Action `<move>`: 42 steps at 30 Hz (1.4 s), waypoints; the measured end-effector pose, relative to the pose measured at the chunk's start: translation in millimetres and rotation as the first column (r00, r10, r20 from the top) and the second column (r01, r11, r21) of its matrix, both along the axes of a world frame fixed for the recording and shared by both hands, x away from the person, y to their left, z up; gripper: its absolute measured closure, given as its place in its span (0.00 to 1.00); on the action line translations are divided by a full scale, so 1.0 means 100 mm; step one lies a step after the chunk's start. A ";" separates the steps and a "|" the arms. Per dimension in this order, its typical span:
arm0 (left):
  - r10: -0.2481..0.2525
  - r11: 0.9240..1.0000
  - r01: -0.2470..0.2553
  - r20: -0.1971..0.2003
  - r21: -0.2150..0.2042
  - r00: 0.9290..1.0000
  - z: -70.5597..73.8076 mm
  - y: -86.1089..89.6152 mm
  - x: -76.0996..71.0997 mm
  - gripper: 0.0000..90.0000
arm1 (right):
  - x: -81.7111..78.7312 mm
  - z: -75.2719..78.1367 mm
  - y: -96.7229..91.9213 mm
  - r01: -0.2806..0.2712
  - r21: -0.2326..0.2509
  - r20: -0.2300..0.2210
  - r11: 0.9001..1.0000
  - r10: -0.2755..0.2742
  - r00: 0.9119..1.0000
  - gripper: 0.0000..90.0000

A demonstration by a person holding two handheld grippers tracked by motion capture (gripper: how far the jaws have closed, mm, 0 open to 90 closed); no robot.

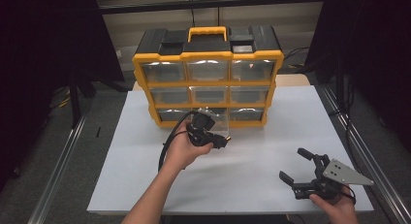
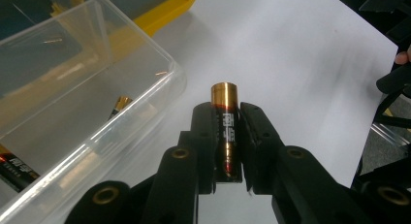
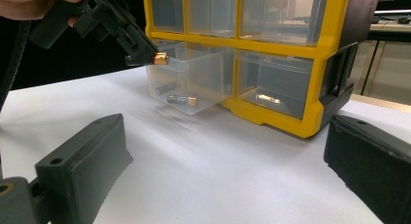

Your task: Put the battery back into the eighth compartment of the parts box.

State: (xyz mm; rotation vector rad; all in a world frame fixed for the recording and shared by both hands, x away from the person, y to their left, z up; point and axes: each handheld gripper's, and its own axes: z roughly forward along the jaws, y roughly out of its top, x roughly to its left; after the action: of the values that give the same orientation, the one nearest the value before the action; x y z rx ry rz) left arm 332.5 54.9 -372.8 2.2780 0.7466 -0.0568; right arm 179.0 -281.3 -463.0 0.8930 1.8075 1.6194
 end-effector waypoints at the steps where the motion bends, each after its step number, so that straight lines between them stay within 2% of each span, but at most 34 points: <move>1: 0.003 1.000 -0.003 0.003 -0.002 1.000 0.01 0.00 0.01 0.86 | 0.00 0.00 0.00 0.000 -0.001 -0.002 1.000 0.000 1.000 0.02; 11: 0.039 0.999 -0.039 0.007 -0.004 0.999 0.12 0.07 0.14 0.86 | 0.00 0.00 0.00 -0.001 0.004 -0.004 1.000 0.001 1.000 0.02; 16: 0.074 0.997 -0.074 0.009 -0.013 0.997 0.12 0.09 0.20 0.86 | 0.00 0.00 0.01 -0.002 0.000 0.001 1.000 0.002 1.000 0.02; 17: 0.064 0.998 -0.065 0.019 0.009 0.998 0.12 0.11 0.23 0.86 | 0.00 0.00 0.01 -0.002 0.000 0.001 1.000 0.002 1.000 0.02; 18: 0.088 0.996 -0.088 0.019 -0.010 0.996 0.11 0.10 0.23 0.86 | 0.00 0.00 0.01 -0.001 0.001 0.001 1.000 0.001 1.000 0.02; 19: 0.077 0.997 -0.077 0.028 0.004 0.997 0.11 0.11 0.25 0.86 | 0.00 0.00 0.01 0.000 0.001 0.000 1.000 0.000 1.000 0.02; 24: 0.119 0.993 -0.119 0.035 -0.007 0.992 0.08 0.14 0.33 0.86 | 0.00 0.00 0.01 -0.001 0.002 0.000 1.000 0.001 1.000 0.02; 25: 0.124 0.992 -0.124 0.037 0.009 0.992 0.07 0.15 0.35 0.86 | 0.00 0.00 0.01 -0.002 0.002 0.001 1.000 0.002 1.000 0.02; 26: 0.146 0.989 -0.146 0.036 -0.011 0.989 0.05 0.14 0.36 0.86 | 0.00 0.00 0.01 -0.001 0.002 0.000 1.000 0.001 1.000 0.02; 27: 0.132 0.991 -0.133 0.045 0.018 0.990 0.05 0.15 0.38 0.86 | 0.00 0.00 0.01 -0.001 0.002 0.000 1.000 0.001 1.000 0.02; 30: 0.151 0.988 -0.153 0.064 0.025 0.986 0.02 0.15 0.41 0.86 | 0.00 0.00 0.01 -0.001 0.003 0.000 1.000 0.001 1.000 0.02; 33: 0.166 0.986 -0.167 0.072 0.013 0.984 -0.01 0.15 0.46 0.86 | 0.01 -0.01 0.01 -0.004 0.002 0.000 1.000 0.004 1.000 0.02; 35: 0.169 0.985 -0.172 0.085 0.027 0.982 -0.03 0.15 0.49 0.86 | 0.01 0.00 0.01 -0.005 0.004 -0.001 1.000 0.005 1.000 0.02; 36: 0.186 0.982 -0.189 0.087 0.019 0.979 -0.04 0.15 0.50 0.86 | 0.01 0.00 0.01 -0.004 0.002 -0.002 1.000 0.004 1.000 0.02; 38: 0.196 0.979 -0.200 0.099 0.032 0.976 -0.07 0.16 0.53 0.86 | 0.01 -0.01 0.02 -0.004 0.005 -0.004 1.000 0.004 1.000 0.02; 42: 0.195 0.979 -0.200 0.099 0.042 0.976 -0.12 0.18 0.57 0.86 | 0.01 -0.01 0.02 -0.007 0.003 -0.002 1.000 0.007 1.000 0.02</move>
State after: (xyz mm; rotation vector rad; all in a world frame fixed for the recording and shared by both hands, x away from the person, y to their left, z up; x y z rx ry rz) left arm 389.4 73.0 -384.6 2.2260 0.9296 0.1643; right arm 180.1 -279.3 -463.6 0.8909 1.8114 1.6267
